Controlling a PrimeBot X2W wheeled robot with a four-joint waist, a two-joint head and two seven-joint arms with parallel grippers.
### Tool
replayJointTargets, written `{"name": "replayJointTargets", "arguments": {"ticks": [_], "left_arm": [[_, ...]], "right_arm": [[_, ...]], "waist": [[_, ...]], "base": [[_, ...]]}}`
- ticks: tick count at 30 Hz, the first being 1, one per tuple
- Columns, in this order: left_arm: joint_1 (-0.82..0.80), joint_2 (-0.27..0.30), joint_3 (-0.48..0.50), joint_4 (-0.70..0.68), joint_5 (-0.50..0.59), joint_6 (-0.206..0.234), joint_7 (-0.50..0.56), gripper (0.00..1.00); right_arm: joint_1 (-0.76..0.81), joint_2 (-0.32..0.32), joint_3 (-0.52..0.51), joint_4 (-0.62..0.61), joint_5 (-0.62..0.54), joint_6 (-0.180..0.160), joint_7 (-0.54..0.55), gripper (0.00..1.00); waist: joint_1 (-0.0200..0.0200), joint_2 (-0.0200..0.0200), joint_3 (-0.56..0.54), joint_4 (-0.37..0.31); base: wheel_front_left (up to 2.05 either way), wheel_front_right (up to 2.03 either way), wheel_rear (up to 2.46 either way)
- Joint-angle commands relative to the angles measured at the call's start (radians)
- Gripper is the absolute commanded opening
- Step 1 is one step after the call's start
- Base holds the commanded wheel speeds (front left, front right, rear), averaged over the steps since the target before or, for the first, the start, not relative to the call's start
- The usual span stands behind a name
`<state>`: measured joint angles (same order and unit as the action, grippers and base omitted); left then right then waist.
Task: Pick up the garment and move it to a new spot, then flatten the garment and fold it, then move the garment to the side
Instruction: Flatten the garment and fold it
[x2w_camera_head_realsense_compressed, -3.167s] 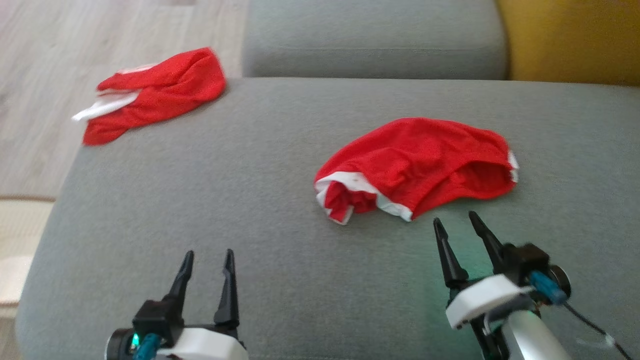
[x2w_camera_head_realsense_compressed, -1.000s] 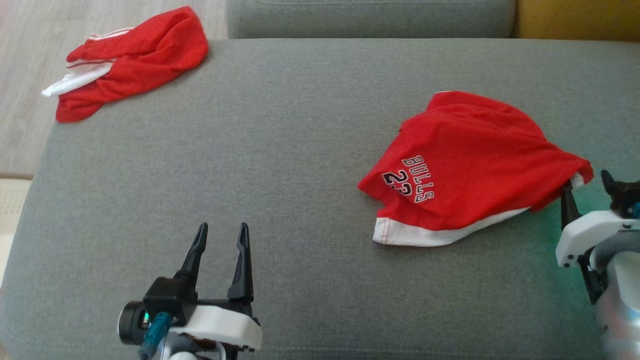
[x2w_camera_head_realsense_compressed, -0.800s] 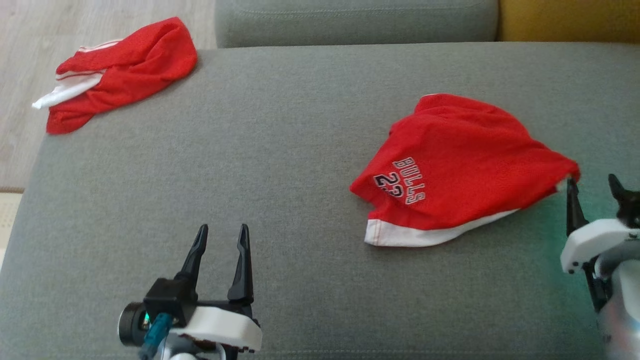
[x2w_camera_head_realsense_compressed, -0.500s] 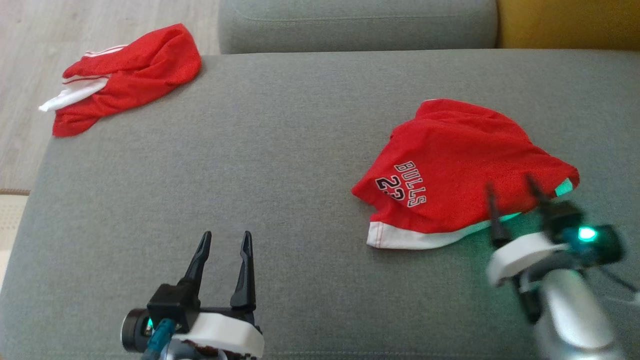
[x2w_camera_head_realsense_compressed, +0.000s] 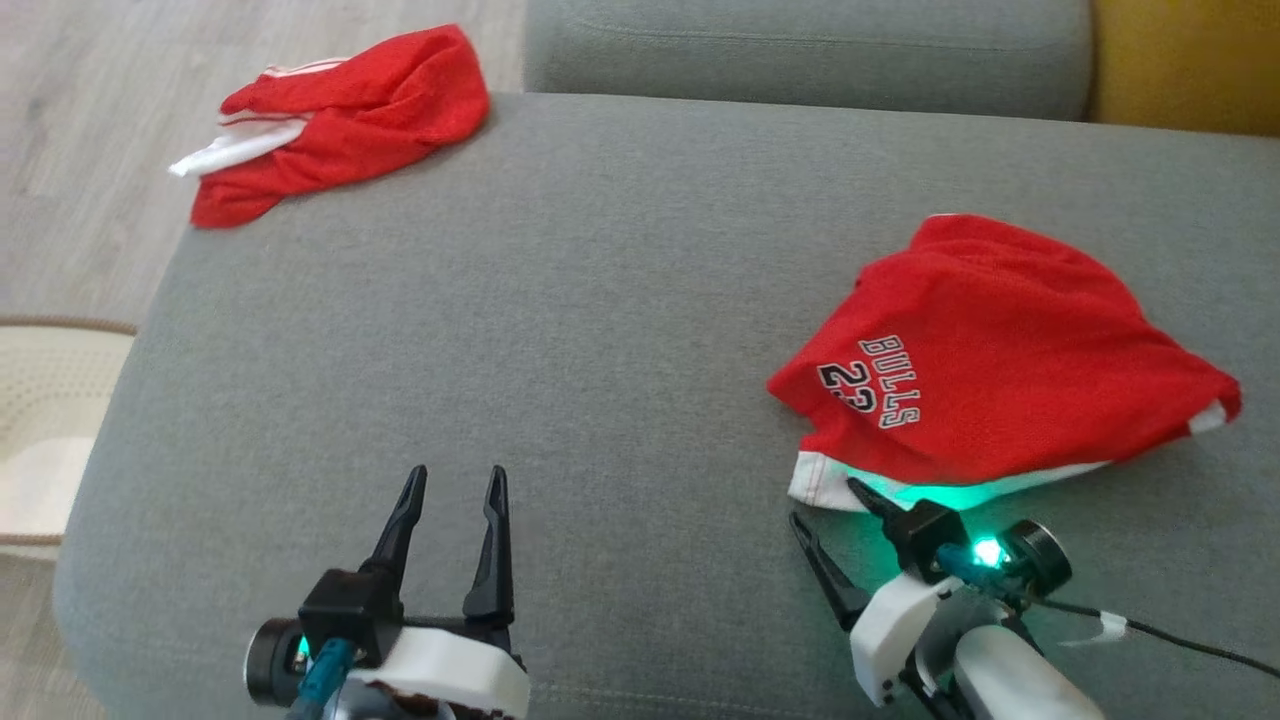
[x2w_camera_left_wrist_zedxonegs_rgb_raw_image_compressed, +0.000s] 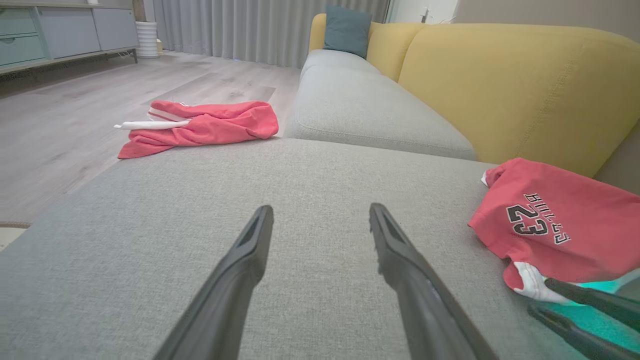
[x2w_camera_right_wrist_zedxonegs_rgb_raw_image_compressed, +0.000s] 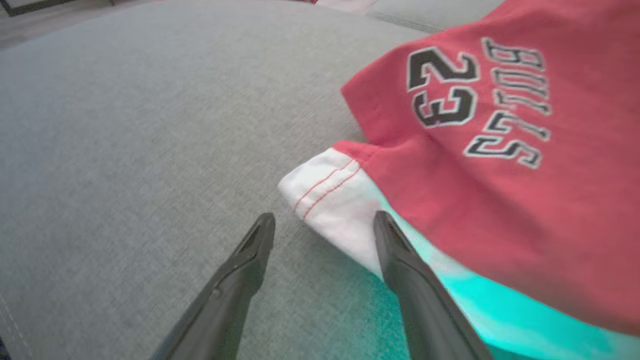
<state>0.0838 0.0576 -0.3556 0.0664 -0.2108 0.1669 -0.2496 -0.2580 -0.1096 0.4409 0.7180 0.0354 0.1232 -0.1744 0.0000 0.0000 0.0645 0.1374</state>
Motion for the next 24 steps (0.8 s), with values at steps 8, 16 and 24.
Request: {"name": "replayJointTargets", "arguments": {"ticks": [8,16,24], "left_arm": [[-0.036,-0.007,0.024,-0.032,0.004,-0.002,-0.012,1.0],[-0.045,-0.007,0.022,-0.032,0.001,0.0,-0.012,1.0],[-0.056,-0.007,0.014,-0.031,-0.003,0.0,-0.012,1.0]], "right_arm": [[-0.125,-0.012,-0.014,0.1,-0.045,0.008,-0.022,0.08],[-0.184,0.039,-0.029,0.148,-0.07,0.008,-0.06,0.0],[-0.239,0.059,0.107,0.125,0.038,0.008,-0.073,0.0]], "waist": [[0.0,0.0,0.024,0.046],[0.0,0.0,0.037,0.081],[0.0,0.0,0.047,0.121]], "base": [[0.0,0.0,0.0],[0.0,0.0,0.0],[0.0,0.0,0.0]]}}
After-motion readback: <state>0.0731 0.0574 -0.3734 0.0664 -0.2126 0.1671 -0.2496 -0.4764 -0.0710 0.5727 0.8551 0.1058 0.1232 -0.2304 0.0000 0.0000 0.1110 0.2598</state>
